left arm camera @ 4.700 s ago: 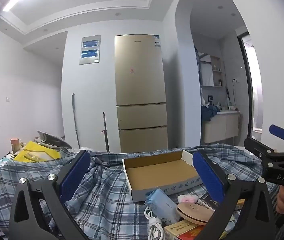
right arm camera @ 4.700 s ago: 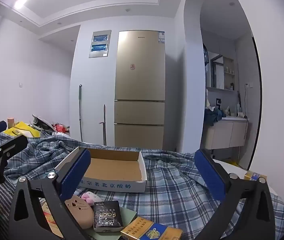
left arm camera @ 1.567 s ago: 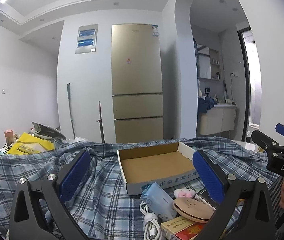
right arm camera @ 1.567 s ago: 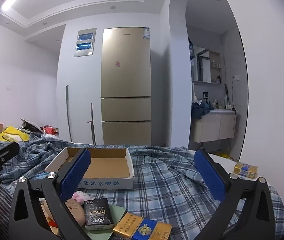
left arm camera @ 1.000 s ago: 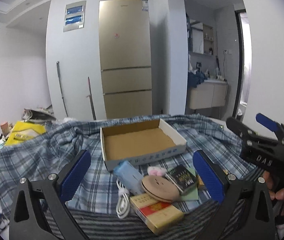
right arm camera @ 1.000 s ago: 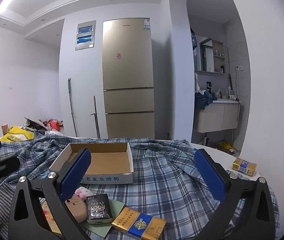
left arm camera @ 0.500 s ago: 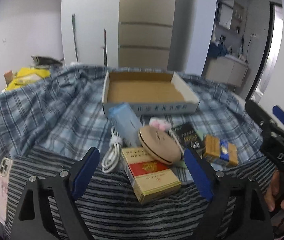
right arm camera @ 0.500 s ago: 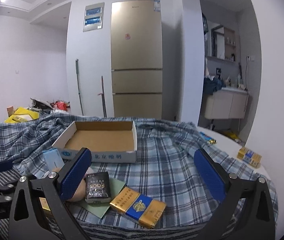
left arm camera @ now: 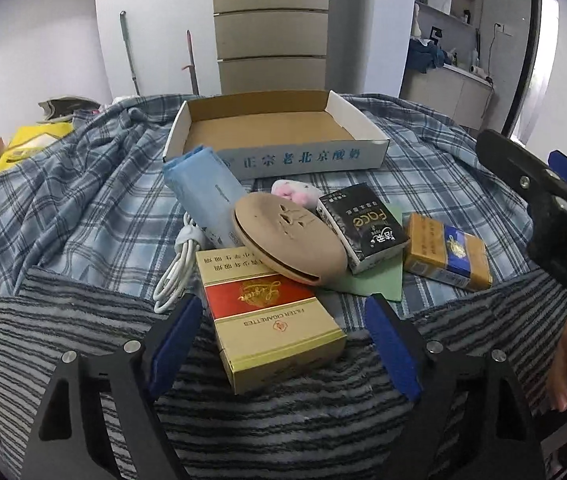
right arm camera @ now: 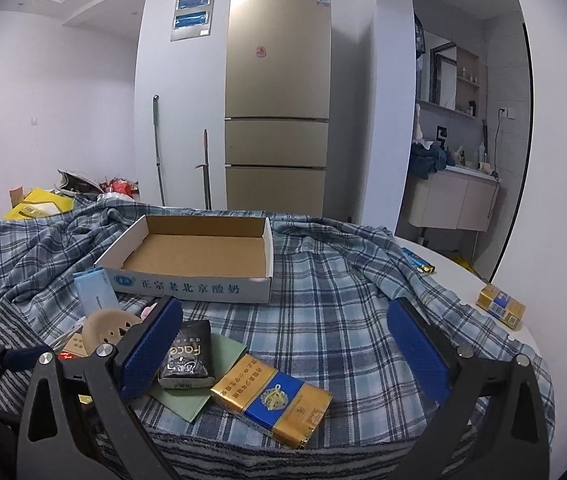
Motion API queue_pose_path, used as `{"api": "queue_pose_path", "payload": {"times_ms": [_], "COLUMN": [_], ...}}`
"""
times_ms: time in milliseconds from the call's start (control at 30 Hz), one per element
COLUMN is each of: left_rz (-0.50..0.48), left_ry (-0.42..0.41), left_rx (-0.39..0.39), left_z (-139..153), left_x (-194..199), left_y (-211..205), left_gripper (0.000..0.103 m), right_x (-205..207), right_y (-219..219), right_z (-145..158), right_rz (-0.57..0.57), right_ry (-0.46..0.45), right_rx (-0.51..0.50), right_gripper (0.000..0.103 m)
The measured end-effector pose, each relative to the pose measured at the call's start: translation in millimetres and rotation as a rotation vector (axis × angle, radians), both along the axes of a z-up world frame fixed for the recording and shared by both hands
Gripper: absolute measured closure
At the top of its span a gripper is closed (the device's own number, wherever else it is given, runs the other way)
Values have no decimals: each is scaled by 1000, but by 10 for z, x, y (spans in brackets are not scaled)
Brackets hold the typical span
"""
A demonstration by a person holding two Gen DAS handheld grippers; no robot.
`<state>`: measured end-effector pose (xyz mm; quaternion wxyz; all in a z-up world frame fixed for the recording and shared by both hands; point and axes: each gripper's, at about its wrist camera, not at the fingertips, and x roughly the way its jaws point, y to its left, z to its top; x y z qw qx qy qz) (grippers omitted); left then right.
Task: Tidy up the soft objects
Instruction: 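Lower the left tool and grasp the red-and-cream cigarette pack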
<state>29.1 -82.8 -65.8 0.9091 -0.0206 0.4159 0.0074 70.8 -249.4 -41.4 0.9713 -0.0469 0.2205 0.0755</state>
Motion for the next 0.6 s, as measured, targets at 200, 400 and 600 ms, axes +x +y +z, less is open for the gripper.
{"api": "queue_pose_path", "payload": {"times_ms": [200, 400, 600], "left_rz": [4, -65, -97], "left_ry": [23, 42, 61], "left_rx": [-84, -94, -135], "left_z": [-31, 42, 124], "left_x": [-29, -184, -296], "left_y": [214, 263, 339], "left_gripper": [35, 43, 44], "right_x": [10, 4, -5], "right_y": [-14, -5, -11], "right_z": [-9, -12, -8], "right_rz": [-3, -3, -5], "right_ry": [9, 9, 8], "right_rx": [3, -5, -4], "right_gripper": [1, 1, 1]}}
